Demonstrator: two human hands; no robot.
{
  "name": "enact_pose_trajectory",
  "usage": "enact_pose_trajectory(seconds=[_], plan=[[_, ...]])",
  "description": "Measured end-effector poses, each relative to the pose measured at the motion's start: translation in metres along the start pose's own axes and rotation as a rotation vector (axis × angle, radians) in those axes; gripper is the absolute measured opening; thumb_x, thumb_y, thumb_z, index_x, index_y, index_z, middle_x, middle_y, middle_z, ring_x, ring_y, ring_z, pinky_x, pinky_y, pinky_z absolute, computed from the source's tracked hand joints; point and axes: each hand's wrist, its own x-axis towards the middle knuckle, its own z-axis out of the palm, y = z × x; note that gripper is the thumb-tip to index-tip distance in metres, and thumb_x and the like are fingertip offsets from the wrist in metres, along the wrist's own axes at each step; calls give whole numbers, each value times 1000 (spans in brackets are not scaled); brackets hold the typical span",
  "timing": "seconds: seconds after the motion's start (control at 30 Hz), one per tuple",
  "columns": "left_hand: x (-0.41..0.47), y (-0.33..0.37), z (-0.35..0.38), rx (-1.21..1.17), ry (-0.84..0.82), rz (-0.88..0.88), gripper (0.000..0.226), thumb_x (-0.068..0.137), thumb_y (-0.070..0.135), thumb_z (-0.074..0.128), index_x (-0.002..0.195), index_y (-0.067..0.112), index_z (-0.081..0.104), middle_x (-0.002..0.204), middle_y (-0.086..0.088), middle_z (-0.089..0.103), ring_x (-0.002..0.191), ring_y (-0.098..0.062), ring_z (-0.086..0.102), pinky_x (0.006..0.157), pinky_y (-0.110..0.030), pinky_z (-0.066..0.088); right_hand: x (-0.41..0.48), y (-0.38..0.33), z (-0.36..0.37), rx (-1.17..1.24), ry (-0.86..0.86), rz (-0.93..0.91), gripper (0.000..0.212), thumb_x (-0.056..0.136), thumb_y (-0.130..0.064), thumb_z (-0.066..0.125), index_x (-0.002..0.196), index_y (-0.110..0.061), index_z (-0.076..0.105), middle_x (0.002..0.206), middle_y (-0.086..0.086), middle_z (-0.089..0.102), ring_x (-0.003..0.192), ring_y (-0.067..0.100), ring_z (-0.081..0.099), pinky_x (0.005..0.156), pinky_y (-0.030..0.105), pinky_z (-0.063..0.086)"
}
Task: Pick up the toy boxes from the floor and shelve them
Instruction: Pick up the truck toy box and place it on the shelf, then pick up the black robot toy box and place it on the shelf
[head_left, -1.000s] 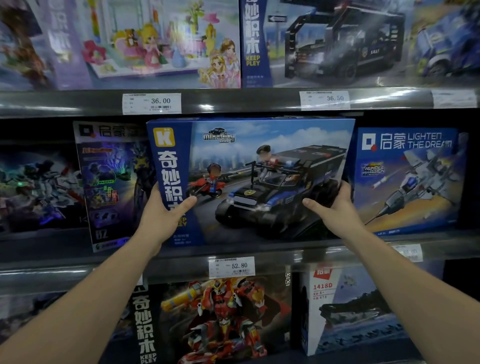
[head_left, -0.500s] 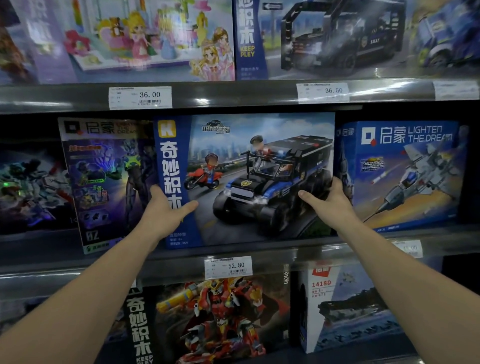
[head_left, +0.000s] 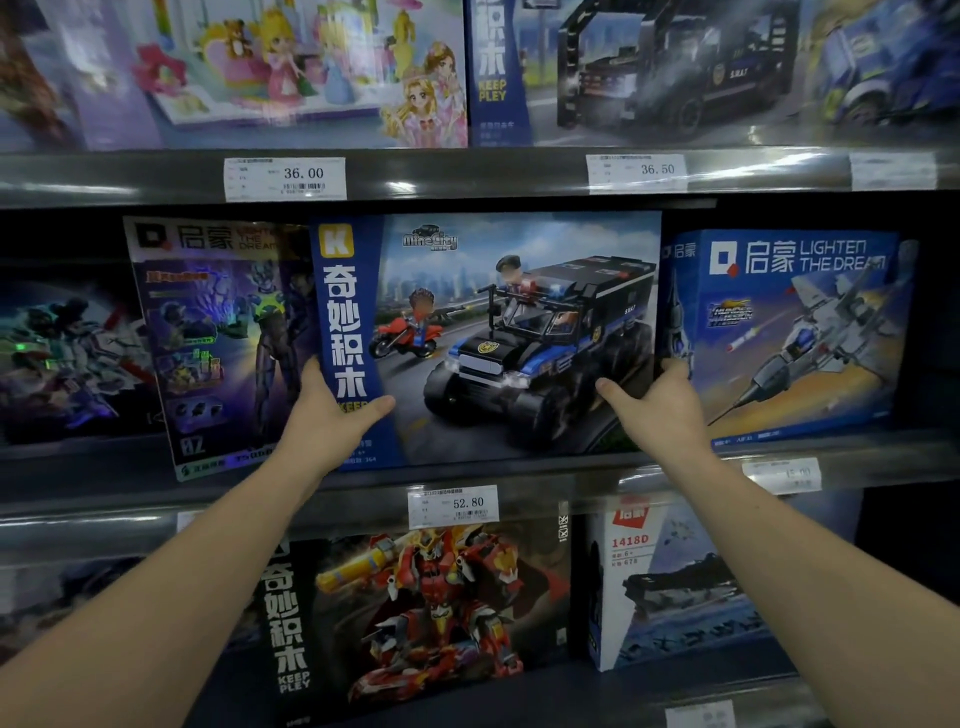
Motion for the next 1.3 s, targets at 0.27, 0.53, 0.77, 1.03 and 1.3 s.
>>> enact_pose_trajectory(seconds=[0.27,0.53,0.77,1.03,1.3], plan=[[-56,8,-6,74,207,167,76,84,37,75,144,17,34,137,-1,47,123,-14,46,102,-33,42,-50,10,-23,33,10,-155,66,87,-49,68,135,-12,43,130,5,54,118,22,54,96,44,48],[-135,-5,19,89,62,137,49,87,41,70,126,26,46,119,5,54,109,-13,53,92,-33,47,-121,56,-31,159,-128,-99,40,90,-40,68,121,-21,50,109,-6,60,98,12,60,83,33,52],[-219,-59,48,203,-120,-6,37,90,41,67,120,28,49,108,11,56,102,-6,55,82,-22,45,-192,140,-18,172,-327,36,36,93,-40,66,121,-20,54,106,-9,61,91,0,58,77,22,49],[-338,-193,70,351,-321,-367,39,91,35,67,124,21,51,113,5,55,104,-12,53,85,-23,39,-307,267,22,53,-648,295,26,94,-34,65,114,-21,55,97,-8,61,88,4,59,74,23,45],[-454,-358,86,492,-536,-721,44,91,37,66,127,16,52,118,0,55,112,-19,56,90,-32,47,-449,409,68,-145,-827,702,26,91,-25,70,111,-14,57,89,-8,59,87,15,60,78,28,41]])
